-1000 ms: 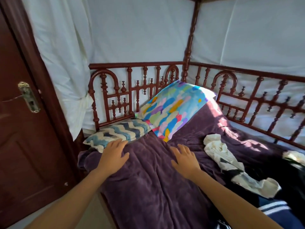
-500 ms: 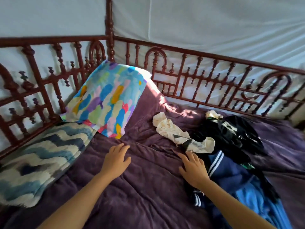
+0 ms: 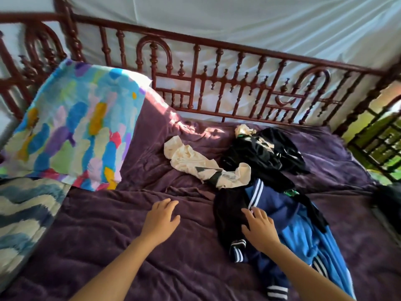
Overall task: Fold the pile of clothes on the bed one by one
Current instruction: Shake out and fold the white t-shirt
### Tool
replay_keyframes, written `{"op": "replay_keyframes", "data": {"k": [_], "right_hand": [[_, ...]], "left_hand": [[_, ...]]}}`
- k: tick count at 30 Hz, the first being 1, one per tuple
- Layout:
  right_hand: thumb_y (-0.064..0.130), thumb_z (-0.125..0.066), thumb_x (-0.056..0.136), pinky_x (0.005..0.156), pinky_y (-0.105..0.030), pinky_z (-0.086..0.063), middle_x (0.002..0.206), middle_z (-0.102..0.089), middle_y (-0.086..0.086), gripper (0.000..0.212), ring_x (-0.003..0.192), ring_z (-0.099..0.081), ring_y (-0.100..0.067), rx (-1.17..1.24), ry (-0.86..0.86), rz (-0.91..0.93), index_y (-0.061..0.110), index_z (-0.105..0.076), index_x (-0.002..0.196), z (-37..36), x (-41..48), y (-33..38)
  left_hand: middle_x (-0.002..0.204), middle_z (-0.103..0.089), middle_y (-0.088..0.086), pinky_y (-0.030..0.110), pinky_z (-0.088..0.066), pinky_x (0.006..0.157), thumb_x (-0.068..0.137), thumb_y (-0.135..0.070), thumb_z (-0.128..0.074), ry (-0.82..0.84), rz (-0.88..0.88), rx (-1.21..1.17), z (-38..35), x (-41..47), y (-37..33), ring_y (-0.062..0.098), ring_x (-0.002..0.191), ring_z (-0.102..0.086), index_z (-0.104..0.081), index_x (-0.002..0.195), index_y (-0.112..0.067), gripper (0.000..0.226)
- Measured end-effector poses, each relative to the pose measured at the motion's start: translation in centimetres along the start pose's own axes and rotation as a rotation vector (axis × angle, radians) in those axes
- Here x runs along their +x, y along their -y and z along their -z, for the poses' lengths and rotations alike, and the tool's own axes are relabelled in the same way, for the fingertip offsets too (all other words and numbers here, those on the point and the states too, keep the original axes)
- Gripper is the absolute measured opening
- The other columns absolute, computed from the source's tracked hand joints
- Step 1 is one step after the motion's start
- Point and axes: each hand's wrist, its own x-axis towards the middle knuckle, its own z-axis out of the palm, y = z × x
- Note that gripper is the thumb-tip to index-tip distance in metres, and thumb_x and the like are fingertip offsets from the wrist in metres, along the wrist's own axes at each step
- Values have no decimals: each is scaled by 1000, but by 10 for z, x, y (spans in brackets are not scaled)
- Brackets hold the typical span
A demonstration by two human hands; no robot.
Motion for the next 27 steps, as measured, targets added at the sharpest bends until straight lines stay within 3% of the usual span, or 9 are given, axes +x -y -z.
{"op": "replay_keyframes", "data": {"k": [6, 11, 20, 22, 24, 26, 27], "right_hand": [[36, -40, 96, 112, -40, -23, 153, -20, -5, 56, 142, -15, -23, 124, 97, -30, 24, -21, 147, -22, 83, 1], [35, -40, 95, 109, -38, -26, 151, -24, -5, 55, 140, -20, -23, 147, 116, -40, 22, -23, 146, -43, 161, -21], [24, -47, 91, 98, -39, -35, 140, -37, -2, 52, 128, -34, -25, 199, 128, -92, 18, -29, 140, -84, 289, -59], [26, -51, 89, 99, -42, -36, 147, -27, -4, 61, 131, -31, -27, 252, 132, -78, 21, -22, 143, -96, 311, -55], [29, -55, 88, 101, -44, -37, 156, -3, -4, 73, 134, -28, -32, 375, 149, -56, 29, -12, 147, -112, 328, -48], [24, -60, 85, 96, -40, -43, 157, 13, -3, 87, 129, -40, -33, 521, 203, -38, 35, -1, 148, -133, 335, -40], [23, -62, 84, 91, -37, -47, 157, 11, -3, 91, 124, -46, -31, 547, 228, -30, 36, 2, 148, -144, 335, -38]], "left_hand": [[145, -37, -5, 27, -31, 105, 94, -36, -48, 24, 56, 101, -6, 62, 17, 17, 131, -32, -39, 140, -23, 48], [146, -33, -7, 26, -31, 105, 96, -38, -44, 178, 92, 130, -59, 120, 15, 14, 133, -29, -36, 141, -24, 48], [155, -14, -5, 31, -24, 111, 96, -44, -36, 371, 68, 315, -149, 207, 23, 14, 141, -12, -24, 146, -28, 54], [156, -14, -3, 33, -24, 111, 96, -45, -36, 435, 100, 343, -163, 221, 32, 17, 141, -14, -21, 147, -29, 56], [155, -17, -3, 34, -26, 110, 95, -46, -37, 534, 131, 339, -177, 228, 41, 20, 140, -18, -20, 147, -29, 58], [154, -19, -4, 35, -26, 111, 93, -47, -40, 621, 159, 323, -192, 226, 47, 21, 139, -21, -21, 147, -29, 60], [153, -19, -4, 35, -26, 111, 93, -47, -40, 638, 168, 325, -199, 224, 49, 21, 139, -20, -21, 147, -30, 60]]}}
